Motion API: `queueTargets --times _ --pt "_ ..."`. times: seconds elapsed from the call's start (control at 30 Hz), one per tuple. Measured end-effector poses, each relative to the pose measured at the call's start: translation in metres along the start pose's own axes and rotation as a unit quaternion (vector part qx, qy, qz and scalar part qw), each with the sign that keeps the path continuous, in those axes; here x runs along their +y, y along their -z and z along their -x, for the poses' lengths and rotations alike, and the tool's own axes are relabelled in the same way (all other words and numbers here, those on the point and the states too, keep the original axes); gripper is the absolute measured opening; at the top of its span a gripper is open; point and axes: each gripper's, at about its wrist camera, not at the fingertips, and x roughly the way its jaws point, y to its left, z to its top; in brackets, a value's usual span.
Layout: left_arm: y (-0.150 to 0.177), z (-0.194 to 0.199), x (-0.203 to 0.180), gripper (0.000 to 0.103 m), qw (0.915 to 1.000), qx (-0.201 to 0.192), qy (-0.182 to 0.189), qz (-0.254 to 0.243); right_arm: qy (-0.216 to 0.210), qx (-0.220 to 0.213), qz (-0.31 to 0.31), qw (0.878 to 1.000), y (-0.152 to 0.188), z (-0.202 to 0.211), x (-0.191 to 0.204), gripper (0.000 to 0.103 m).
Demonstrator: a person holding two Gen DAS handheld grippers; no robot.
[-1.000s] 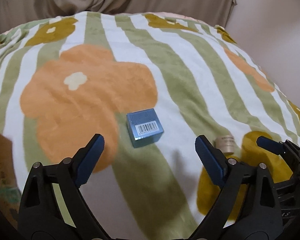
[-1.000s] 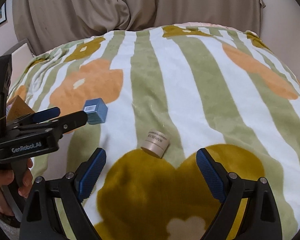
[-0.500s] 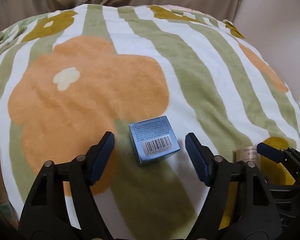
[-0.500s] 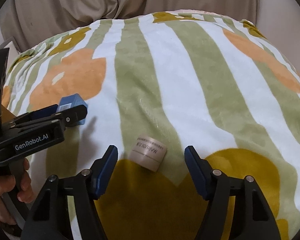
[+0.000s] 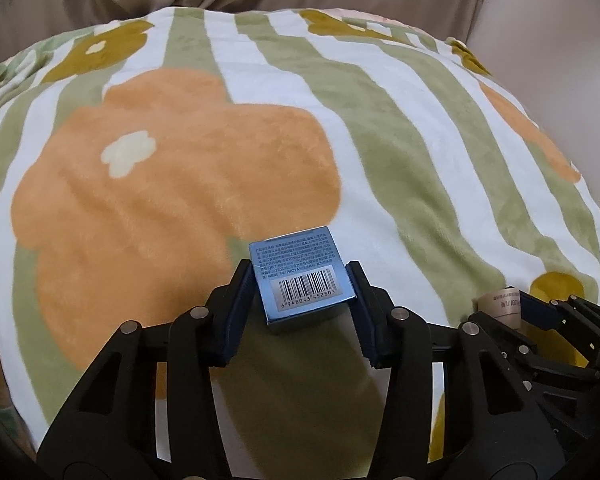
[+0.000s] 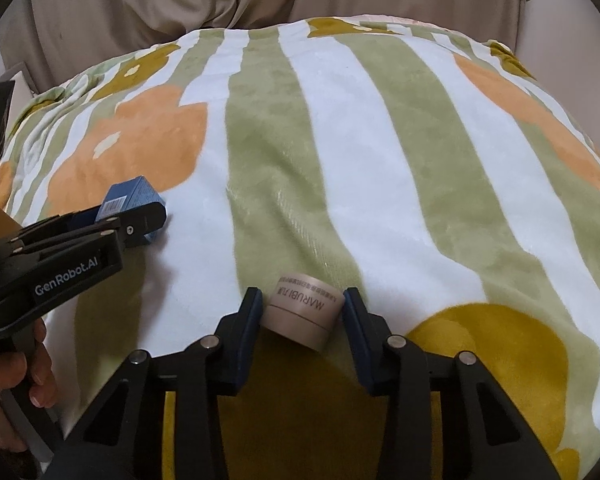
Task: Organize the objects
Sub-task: 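Grasp the small blue box with the left tool while the right tool grasps the beige jar, then carry the blue box with the left tool into the box while the right tool carries the jar there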
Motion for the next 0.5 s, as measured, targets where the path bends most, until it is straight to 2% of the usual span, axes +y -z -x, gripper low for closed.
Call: queueTargets --times 0.5 --pt "-0.002 0.022 -0.005 0.041 0.9998 -0.008 0.015 0.007 -0.007 -0.020 -0.005 1.000 -0.001 0.019 -0.001 0.038"
